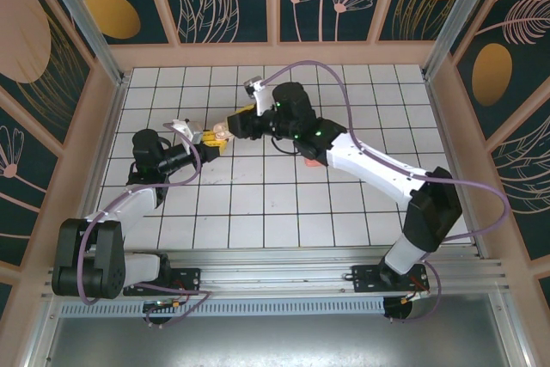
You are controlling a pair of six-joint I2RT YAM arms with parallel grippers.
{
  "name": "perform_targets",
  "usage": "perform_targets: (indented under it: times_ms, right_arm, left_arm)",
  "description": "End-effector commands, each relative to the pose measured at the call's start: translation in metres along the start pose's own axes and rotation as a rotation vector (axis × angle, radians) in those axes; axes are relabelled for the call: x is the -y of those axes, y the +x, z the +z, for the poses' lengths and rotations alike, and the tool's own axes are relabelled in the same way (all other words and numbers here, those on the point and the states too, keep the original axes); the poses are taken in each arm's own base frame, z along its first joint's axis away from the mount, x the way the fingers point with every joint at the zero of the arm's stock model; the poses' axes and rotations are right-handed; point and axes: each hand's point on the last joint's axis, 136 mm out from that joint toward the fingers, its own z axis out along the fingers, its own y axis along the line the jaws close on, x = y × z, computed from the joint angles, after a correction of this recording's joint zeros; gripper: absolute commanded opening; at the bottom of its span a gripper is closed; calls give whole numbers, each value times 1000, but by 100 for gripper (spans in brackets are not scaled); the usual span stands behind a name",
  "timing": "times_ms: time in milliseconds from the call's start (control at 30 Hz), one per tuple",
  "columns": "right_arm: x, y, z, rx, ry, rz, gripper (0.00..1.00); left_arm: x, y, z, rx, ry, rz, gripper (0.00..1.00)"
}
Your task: Insert wireless bluetooth earbuds into charging case
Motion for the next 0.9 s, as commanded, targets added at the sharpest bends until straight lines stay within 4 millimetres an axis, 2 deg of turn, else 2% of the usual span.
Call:
perform_targets:
  times_ms: [0, 300, 867]
  right_arm:
    - [-1, -8, -12, 26, -39, 75, 38]
    - [5, 16, 10, -80, -76, 137, 20]
    - [10, 42, 34, -164, -111, 175, 10]
  left_arm:
    - [1, -15, 1, 23, 6, 55, 12]
    - [1, -17, 1, 25, 4, 57, 12]
    - [3, -19, 0, 33, 9, 55, 12]
